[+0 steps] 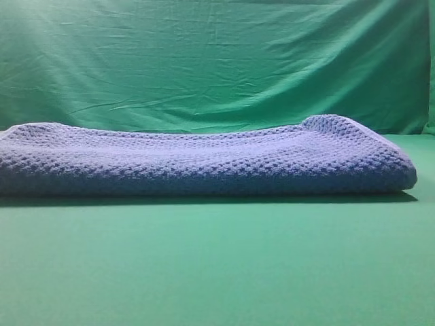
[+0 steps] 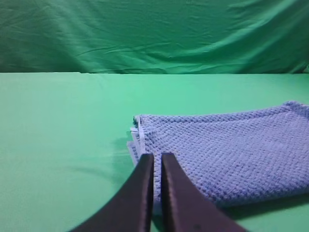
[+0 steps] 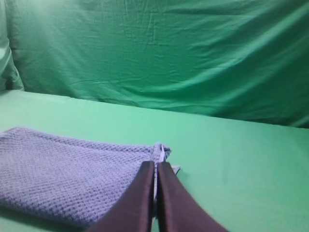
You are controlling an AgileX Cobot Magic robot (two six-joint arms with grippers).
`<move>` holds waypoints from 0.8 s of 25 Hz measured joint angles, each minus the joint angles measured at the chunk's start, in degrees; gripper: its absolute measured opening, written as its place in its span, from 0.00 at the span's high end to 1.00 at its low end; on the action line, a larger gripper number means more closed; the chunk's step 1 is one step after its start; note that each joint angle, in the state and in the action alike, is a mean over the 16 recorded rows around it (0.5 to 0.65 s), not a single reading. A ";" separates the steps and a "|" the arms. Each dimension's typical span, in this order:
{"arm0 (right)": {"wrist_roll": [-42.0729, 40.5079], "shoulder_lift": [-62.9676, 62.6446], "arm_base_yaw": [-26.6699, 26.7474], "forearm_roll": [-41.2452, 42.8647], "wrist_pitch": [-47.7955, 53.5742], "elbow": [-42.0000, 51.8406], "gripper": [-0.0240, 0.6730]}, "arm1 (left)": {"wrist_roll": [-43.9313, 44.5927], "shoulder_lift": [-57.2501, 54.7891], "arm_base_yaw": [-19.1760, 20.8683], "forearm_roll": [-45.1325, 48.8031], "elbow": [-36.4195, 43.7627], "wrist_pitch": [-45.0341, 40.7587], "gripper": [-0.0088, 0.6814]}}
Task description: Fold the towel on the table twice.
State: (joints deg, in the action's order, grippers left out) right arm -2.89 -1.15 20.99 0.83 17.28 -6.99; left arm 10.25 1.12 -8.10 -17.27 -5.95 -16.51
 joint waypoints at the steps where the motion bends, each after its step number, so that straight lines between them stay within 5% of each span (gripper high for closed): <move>1: -0.01 0.00 0.00 -0.01 -0.92 0.94 0.97 | 0.23 0.00 0.00 0.04 0.65 0.54 0.89; 20: -0.01 0.00 0.00 -0.11 -2.54 5.93 0.97 | 1.70 -0.01 0.00 0.18 3.93 -0.67 0.89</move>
State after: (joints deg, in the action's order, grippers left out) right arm -2.89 -1.15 20.99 0.71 14.74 -1.06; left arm 11.95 1.11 -8.10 -17.09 -2.03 -17.18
